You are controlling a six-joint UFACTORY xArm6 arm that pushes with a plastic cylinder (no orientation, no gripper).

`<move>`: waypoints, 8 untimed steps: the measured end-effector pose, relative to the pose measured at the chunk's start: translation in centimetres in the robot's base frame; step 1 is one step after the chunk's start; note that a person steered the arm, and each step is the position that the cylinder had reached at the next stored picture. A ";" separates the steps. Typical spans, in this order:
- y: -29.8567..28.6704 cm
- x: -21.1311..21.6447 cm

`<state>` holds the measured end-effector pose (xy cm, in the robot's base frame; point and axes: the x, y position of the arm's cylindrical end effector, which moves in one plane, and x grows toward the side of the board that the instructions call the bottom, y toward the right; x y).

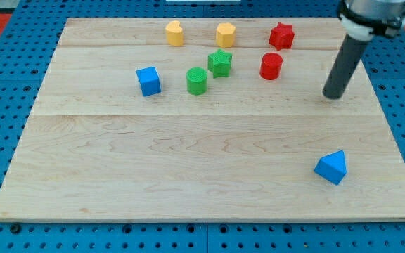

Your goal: Push the red star into the red circle

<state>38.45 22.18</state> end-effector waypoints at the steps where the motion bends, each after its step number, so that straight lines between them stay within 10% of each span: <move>1: 2.6 -3.2; 4: -2.6 -19.1; 8: -9.8 -11.9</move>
<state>26.51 12.39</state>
